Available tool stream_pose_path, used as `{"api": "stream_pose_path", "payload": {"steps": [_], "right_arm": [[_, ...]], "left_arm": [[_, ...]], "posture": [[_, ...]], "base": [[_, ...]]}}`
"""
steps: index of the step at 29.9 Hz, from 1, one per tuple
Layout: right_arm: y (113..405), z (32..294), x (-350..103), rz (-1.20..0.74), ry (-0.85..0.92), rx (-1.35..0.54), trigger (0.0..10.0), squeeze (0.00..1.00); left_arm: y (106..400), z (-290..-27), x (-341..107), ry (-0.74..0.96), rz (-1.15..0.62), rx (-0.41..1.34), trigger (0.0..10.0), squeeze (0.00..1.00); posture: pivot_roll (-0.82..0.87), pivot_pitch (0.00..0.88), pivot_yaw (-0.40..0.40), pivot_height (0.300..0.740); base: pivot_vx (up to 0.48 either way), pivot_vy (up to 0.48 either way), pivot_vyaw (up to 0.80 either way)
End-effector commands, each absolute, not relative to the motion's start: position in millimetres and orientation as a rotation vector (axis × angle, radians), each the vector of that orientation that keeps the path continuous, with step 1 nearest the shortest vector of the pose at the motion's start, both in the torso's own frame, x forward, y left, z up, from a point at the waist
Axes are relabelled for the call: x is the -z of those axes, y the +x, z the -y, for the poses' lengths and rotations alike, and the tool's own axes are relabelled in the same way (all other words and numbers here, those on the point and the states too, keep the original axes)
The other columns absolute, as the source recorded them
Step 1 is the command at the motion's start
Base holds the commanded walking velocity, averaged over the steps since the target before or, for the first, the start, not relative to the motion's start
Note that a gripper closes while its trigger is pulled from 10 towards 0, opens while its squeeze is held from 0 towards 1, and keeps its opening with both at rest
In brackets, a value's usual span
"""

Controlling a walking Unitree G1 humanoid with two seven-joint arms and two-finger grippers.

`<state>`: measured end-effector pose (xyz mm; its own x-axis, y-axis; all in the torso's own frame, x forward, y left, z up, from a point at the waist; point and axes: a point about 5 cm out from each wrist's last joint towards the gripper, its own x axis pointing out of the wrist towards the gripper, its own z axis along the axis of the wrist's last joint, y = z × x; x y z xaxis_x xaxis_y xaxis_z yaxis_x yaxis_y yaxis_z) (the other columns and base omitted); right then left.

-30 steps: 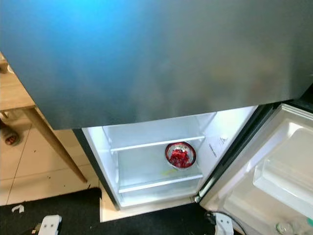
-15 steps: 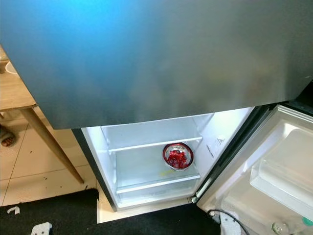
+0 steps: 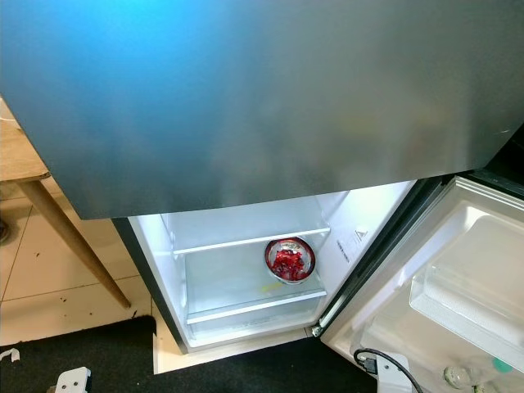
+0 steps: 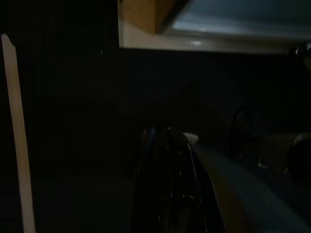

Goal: Restocking fridge

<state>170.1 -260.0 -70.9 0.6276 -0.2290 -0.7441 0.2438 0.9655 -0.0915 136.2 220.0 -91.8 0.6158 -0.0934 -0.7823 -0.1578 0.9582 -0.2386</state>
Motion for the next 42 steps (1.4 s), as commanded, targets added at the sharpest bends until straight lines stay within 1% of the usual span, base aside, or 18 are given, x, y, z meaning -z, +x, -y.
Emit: {"api": "stream_pose_path", "payload": {"steps": [1,5,6,7,8,9,10,14,15,20,21,25,31,36,42], "right_arm": [[158,260,77,-0.89,0.056,0.279,10.0,0.0],[152,262,79,-0.904,0.087,0.295,10.0,0.0],[146,262,81,-0.928,0.076,0.306,10.0,0.0],[146,262,81,-0.928,0.076,0.306,10.0,0.0],[133,259,88,-0.976,0.074,0.306,10.0,0.0],[133,259,88,-0.976,0.074,0.306,10.0,0.0],[127,251,92,-1.009,0.058,0.282,10.0,0.0],[128,247,93,-1.013,0.068,0.279,10.0,0.0],[130,246,93,-1.008,0.075,0.28,10.0,0.0],[144,244,88,-0.98,0.082,0.27,10.0,0.0],[154,242,85,-0.96,0.08,0.259,10.0,0.0],[158,241,84,-0.952,0.079,0.253,10.0,0.0],[155,242,85,-0.956,0.08,0.261,10.0,0.0],[141,239,91,-0.997,0.076,0.261,10.0,0.0],[140,237,92,-1.003,0.076,0.258,10.0,0.0]], "left_arm": [[123,-210,99,-0.287,-0.979,0.004,10.0,0.0],[126,-209,98,-0.275,-0.974,0.017,10.0,0.0],[128,-209,98,-0.276,-0.967,0.001,10.0,0.0],[128,-209,98,-0.276,-0.967,0.001,10.0,0.0],[132,-204,97,-0.268,-0.96,0.017,10.0,0.0],[132,-204,97,-0.268,-0.96,0.017,10.0,0.0],[135,-201,96,-0.269,-0.953,0.028,10.0,0.0],[135,-200,97,-0.266,-0.957,0.029,10.0,0.0],[135,-200,97,-0.262,-0.96,0.029,10.0,0.0],[138,-200,96,-0.245,-0.96,0.042,10.0,0.0],[141,-204,94,-0.239,-0.949,0.033,10.0,0.0],[139,-207,94,-0.241,-0.952,0.017,10.0,0.0],[129,-206,98,-0.217,-0.993,0.039,10.0,0.0],[131,-204,98,-0.222,-0.986,0.046,10.0,0.0],[133,-205,97,-0.218,-0.981,0.049,10.0,0.0]], "posture": [[-0.08,0.133,-0.028,0.74],[-0.06,0.149,-0.029,0.74],[-0.06,0.132,-0.027,0.74],[-0.06,0.132,-0.027,0.74],[-0.04,0.12,-0.034,0.74],[-0.04,0.12,-0.034,0.74],[-0.05,0.098,-0.034,0.74],[-0.05,0.088,-0.03,0.74],[-0.04,0.076,-0.026,0.74],[-0.03,0.072,-0.017,0.74],[-0.02,0.067,-0.024,0.74],[-0.03,0.064,-0.017,0.74],[-0.03,0.058,-0.009,0.74],[-0.03,0.065,-0.005,0.74],[-0.03,0.069,-0.002,0.74]], "base": [[0.0,0.0,0.0],[0.0,0.0,0.0],[0.0,0.0,0.0],[0.0,0.0,0.0],[0.0,0.0,-0.78],[0.0,0.0,-0.78],[0.0,0.0,-0.78],[0.0,0.0,-0.8],[0.0,0.0,-0.8],[0.0,0.0,-0.8],[0.0,0.0,-0.8],[0.0,0.0,-0.8],[0.0,0.0,-0.8],[0.0,0.0,-0.8],[0.0,0.0,-0.8]]}}
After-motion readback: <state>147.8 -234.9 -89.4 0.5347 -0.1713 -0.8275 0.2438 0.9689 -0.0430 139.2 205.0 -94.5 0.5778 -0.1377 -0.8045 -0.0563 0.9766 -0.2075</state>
